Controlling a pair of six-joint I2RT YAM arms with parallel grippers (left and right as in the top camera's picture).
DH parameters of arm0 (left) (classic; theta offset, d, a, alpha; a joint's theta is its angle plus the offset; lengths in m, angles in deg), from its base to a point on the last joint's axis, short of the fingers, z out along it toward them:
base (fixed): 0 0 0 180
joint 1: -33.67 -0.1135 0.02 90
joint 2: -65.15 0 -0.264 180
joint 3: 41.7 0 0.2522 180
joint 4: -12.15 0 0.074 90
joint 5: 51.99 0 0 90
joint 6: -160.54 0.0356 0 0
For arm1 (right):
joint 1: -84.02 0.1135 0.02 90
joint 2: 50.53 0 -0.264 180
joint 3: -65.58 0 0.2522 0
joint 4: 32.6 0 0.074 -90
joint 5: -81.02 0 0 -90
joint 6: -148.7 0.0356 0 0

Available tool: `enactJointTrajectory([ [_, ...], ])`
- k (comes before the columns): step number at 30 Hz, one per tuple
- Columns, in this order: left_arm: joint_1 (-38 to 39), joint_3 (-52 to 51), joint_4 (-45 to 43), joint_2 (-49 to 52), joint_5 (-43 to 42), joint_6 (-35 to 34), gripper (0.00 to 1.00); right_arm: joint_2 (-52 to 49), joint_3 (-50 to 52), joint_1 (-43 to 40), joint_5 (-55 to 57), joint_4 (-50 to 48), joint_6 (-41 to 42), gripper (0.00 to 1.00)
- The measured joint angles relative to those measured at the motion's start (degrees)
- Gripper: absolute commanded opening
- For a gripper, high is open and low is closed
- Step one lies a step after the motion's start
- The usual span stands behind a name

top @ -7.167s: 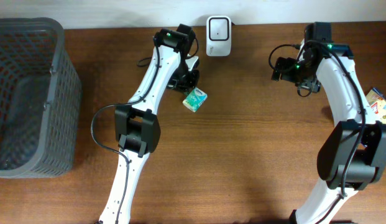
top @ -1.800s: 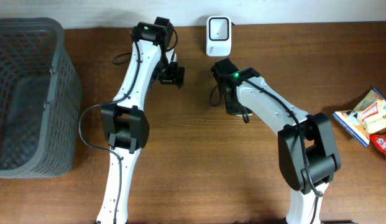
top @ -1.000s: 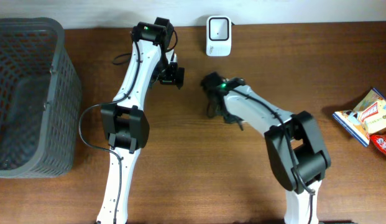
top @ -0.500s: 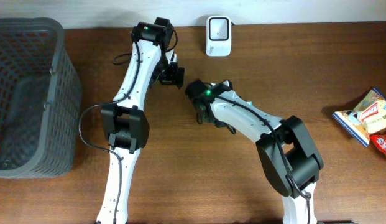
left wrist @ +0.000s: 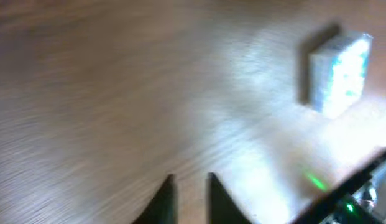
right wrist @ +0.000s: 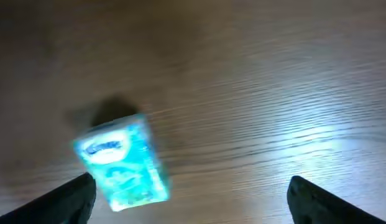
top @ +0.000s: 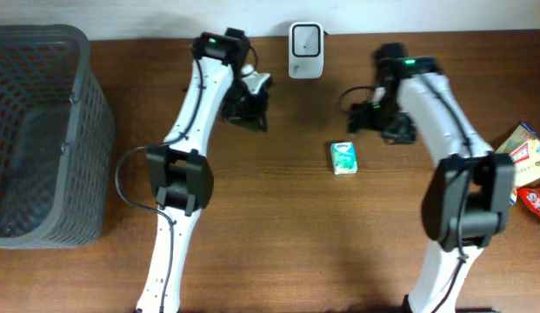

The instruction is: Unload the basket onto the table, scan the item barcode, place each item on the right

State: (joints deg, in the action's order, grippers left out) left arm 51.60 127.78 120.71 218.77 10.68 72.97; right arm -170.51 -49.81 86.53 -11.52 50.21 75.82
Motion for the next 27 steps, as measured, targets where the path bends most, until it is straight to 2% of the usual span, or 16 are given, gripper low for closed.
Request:
enactJointTrajectory([
  [6, 7.93, 0.0, -4.07, 0.0, -2.75, 0.04, 0.0, 0.0, 0.0, -7.74, -4.15, 0.37, -1.09, 0.99],
  [11, 15.85, -1.75, -10.99, 0.0, -3.23, -3.72, 0.0, 0.0, 0.0, -10.97, -4.92, 0.39, -1.11, 0.99],
  [15, 20.48, -5.38, -16.37, 0.0, 0.09, -8.57, 0.0, 0.0, 0.0, -11.02, -5.11, 0.39, -1.11, 0.99],
  [27, 22.16, -8.22, -19.78, 0.0, 6.73, -13.33, 0.0, 0.0, 0.0, -11.02, -5.11, -0.81, -1.27, 0.98],
])
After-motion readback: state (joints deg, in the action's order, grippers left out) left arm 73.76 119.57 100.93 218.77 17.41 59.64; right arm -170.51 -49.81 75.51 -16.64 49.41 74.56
